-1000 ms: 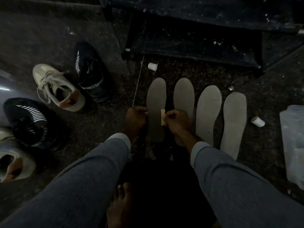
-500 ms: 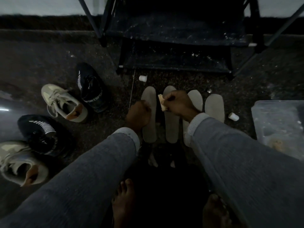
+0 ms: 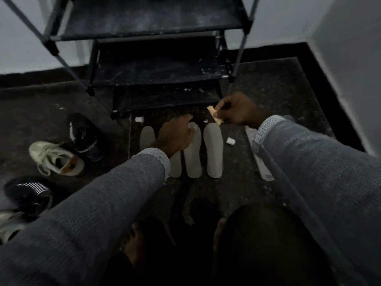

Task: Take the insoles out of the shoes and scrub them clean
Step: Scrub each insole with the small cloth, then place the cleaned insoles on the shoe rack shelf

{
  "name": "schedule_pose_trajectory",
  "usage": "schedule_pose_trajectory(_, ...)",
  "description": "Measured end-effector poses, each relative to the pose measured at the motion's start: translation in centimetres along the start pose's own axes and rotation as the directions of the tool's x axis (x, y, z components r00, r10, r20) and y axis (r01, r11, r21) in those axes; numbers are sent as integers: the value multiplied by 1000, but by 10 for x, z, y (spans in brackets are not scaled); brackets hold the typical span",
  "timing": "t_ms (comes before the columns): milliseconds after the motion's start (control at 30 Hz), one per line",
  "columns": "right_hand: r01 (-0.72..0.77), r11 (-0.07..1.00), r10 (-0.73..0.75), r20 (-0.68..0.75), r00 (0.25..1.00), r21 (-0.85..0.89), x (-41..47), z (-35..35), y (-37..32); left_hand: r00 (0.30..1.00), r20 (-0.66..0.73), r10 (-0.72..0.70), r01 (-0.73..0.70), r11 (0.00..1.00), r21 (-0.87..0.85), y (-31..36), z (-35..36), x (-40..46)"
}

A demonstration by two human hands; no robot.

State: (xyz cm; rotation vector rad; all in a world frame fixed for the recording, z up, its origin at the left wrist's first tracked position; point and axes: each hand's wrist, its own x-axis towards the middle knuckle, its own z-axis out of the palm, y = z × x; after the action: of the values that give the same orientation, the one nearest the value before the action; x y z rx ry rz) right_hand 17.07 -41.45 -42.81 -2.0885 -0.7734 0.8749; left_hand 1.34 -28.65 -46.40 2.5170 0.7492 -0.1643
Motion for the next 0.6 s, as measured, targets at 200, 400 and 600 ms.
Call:
schedule_pose_trajectory(200, -102, 989, 108, -53, 993, 104, -50, -52, 56, 989, 24, 147, -147, 989, 3, 75, 34, -2)
schedule_pose_trajectory(400, -161, 985, 171, -198, 965, 67, -76, -70, 116, 966, 108, 233, -239, 970, 44, 108, 84, 4)
schedule_pose_trajectory(600, -255, 967, 253, -266, 930, 27, -83, -68, 196, 945, 200, 257, -278, 957, 85, 121, 138, 11)
